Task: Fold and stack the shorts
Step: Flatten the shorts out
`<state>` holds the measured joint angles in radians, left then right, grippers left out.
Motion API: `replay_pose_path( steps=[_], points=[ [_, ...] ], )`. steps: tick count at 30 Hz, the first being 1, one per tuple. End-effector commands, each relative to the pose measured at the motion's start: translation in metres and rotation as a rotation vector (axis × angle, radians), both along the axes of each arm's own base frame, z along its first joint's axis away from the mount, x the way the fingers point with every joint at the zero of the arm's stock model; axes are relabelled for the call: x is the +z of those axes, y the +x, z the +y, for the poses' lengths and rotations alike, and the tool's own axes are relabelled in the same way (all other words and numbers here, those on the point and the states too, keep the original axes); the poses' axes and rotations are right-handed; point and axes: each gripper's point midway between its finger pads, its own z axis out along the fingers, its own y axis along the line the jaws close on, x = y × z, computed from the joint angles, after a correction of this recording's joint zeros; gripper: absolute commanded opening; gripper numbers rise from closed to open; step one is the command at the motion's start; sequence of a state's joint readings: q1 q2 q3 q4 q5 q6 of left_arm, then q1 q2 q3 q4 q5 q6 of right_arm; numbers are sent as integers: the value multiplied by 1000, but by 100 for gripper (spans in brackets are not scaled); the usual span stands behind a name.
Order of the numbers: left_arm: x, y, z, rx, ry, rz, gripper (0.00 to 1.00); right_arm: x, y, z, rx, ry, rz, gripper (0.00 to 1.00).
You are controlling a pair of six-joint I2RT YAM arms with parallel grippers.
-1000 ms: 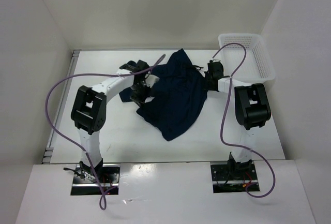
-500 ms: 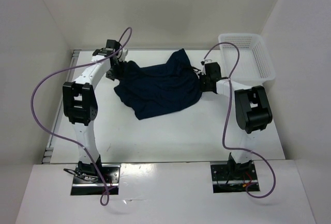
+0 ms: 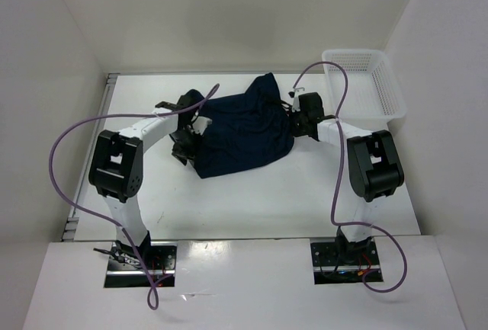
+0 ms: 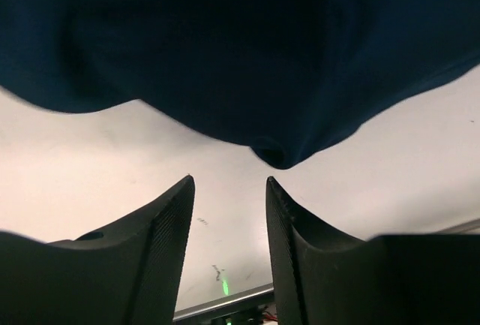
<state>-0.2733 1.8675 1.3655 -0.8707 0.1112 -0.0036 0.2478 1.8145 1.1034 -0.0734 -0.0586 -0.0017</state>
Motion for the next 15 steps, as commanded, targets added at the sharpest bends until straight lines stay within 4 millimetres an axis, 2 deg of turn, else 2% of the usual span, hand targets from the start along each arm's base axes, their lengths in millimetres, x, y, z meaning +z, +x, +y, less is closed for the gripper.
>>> replay_pose_path(
  steps=[1,5,8,10,12,13,15],
  points=[
    [-8,-4,-20,-25,-99,35,51,31,9,1,24,0,-101,0],
    [-23,-5,-40,-55,-157,76,54,40,8,0,23,4,-120,0],
    [-28,-1,-54,-62,-224,102,54,41,5,1,31,12,-120,0],
    [-31,-2,-59,-72,-231,113,34,47,2,2,45,13,-134,0],
    [-32,2,-58,-70,-218,108,9,48,-1,3,52,19,-132,0],
    [-29,6,-56,-69,-205,96,7,52,-1,3,52,21,-143,0],
    [-4,32,-50,-65,-147,-9,6,53,-7,3,66,20,-139,0]
  ],
)
